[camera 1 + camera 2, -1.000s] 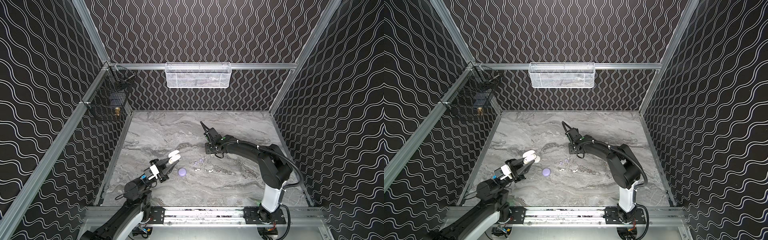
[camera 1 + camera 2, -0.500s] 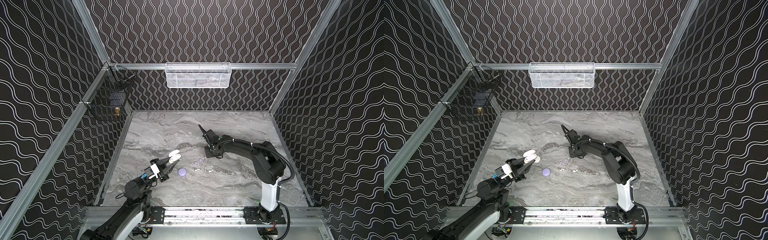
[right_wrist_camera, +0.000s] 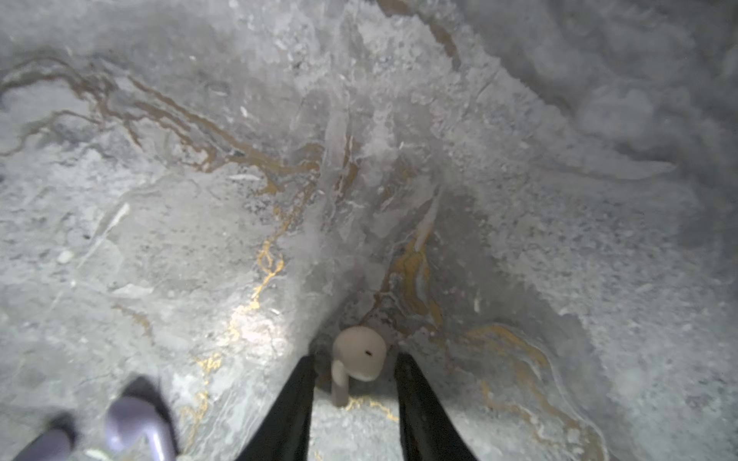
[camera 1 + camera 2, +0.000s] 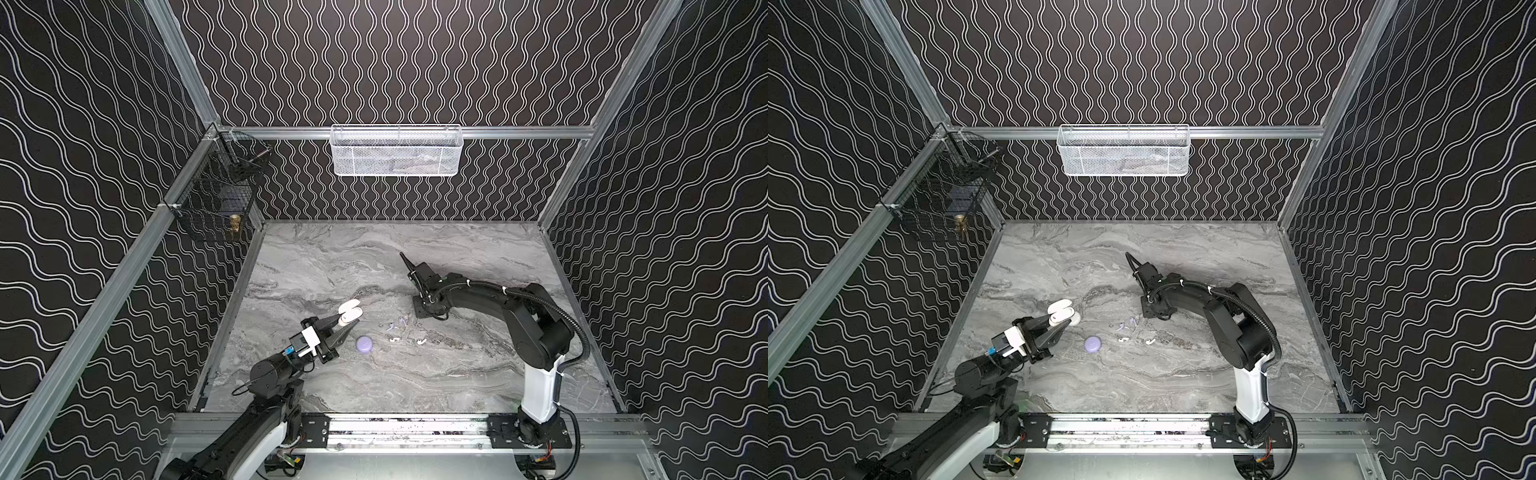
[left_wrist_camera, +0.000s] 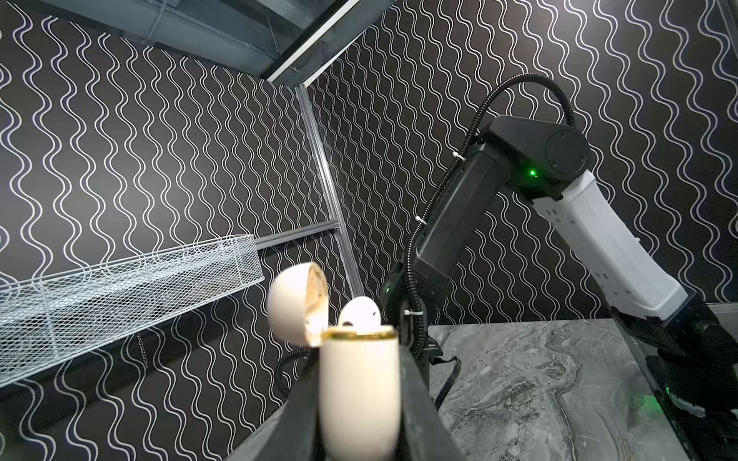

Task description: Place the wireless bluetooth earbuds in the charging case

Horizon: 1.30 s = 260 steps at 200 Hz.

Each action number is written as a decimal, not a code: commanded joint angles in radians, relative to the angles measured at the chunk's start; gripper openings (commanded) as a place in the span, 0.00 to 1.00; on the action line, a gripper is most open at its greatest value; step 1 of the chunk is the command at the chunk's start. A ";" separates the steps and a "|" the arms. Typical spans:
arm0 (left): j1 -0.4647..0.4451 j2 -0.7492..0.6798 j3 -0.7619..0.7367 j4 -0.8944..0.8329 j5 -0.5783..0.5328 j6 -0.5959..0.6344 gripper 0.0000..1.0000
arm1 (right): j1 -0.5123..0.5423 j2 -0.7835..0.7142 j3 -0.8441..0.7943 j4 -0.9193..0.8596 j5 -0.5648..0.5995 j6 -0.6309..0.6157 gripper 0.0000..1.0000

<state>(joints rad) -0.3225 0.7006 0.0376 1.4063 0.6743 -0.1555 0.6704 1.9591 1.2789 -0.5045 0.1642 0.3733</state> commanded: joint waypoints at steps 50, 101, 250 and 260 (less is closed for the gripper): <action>0.000 0.008 0.012 0.026 0.007 -0.007 0.00 | -0.006 -0.011 -0.037 0.033 -0.010 0.005 0.27; 0.000 -0.014 0.006 0.004 -0.003 -0.003 0.00 | -0.008 -0.001 -0.044 0.047 -0.024 0.014 0.27; 0.000 -0.004 0.010 0.026 0.006 -0.018 0.00 | -0.007 0.001 -0.052 0.031 0.037 0.029 0.36; 0.000 -0.010 0.012 0.017 0.006 -0.012 0.00 | -0.008 -0.002 -0.058 0.033 0.041 0.029 0.34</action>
<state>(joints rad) -0.3225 0.7013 0.0410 1.3998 0.6762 -0.1589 0.6651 1.9511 1.2369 -0.4038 0.1852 0.3836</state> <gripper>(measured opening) 0.229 0.365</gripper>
